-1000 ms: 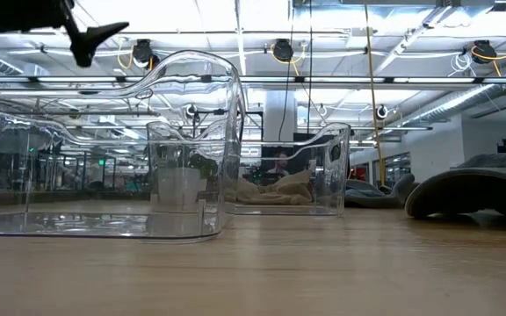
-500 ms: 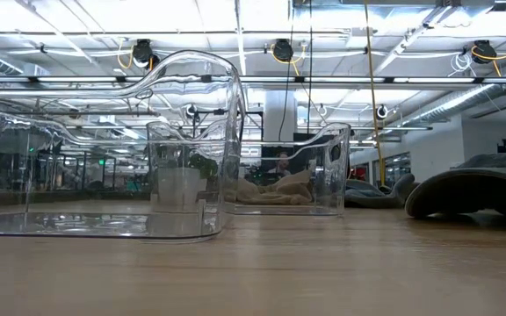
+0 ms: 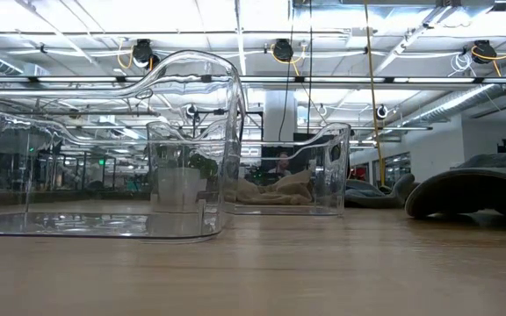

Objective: Pick & Place hat
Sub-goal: Put the top right brown cap into the top transparent bin

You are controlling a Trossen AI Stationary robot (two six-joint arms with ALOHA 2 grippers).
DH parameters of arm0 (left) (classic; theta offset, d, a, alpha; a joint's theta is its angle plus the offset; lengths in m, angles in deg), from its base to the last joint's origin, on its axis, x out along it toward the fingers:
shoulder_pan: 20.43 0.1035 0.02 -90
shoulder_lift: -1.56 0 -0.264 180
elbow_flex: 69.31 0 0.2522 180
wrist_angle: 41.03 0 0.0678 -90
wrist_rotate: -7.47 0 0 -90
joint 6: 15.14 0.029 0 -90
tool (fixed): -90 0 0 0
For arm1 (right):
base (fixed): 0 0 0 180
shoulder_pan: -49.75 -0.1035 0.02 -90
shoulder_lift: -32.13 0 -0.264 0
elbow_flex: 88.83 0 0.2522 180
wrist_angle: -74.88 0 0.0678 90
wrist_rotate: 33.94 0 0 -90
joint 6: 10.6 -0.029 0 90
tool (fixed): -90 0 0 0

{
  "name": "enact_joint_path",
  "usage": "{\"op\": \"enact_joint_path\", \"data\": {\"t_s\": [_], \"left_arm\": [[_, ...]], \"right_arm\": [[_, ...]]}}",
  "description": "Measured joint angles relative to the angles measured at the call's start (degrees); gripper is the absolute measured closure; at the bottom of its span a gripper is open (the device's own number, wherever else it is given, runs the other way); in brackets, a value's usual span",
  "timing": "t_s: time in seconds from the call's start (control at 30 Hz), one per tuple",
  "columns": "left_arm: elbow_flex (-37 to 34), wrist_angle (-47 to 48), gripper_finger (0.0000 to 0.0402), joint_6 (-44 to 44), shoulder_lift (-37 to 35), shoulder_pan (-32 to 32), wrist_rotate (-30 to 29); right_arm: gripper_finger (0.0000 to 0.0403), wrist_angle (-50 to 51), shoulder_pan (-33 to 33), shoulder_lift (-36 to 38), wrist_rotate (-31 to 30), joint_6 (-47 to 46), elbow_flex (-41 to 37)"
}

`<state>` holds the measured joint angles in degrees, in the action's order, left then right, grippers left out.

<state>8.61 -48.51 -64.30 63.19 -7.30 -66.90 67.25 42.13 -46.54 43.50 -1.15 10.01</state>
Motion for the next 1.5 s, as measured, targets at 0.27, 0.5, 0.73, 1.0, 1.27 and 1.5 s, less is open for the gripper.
{"op": "enact_joint_path", "data": {"t_s": [0.27,0.5,0.73,1.0,1.27,1.5], "left_arm": [[7.6,-0.1,0.0023,2.1,7.9,-2.6,0.9],[12.4,-0.2,0.0023,3.2,12.4,-4.0,0.9],[14.4,0.0,0.0023,2.4,14.2,-4.2,0.9],[14.5,-0.1,0.0049,-0.9,14.1,-3.7,0.1],[14.5,-0.2,0.0186,-2.5,14.1,-3.8,0.0],[14.5,-4.1,0.0286,-6.1,14.1,-3.7,-0.2]], "right_arm": [[0.0403,0.1,0.0,0.0,0.7,0.3,0.0],[0.0403,0.6,0.0,0.0,1.5,0.4,0.0],[0.0403,2.0,-0.5,0.4,2.3,0.7,-0.1],[0.0403,3.0,-2.0,1.4,-1.4,5.3,-0.1],[0.0403,4.1,-2.0,1.4,-2.6,6.2,-0.1],[0.0403,4.1,-2.0,1.4,-2.7,6.7,-0.1]]}}
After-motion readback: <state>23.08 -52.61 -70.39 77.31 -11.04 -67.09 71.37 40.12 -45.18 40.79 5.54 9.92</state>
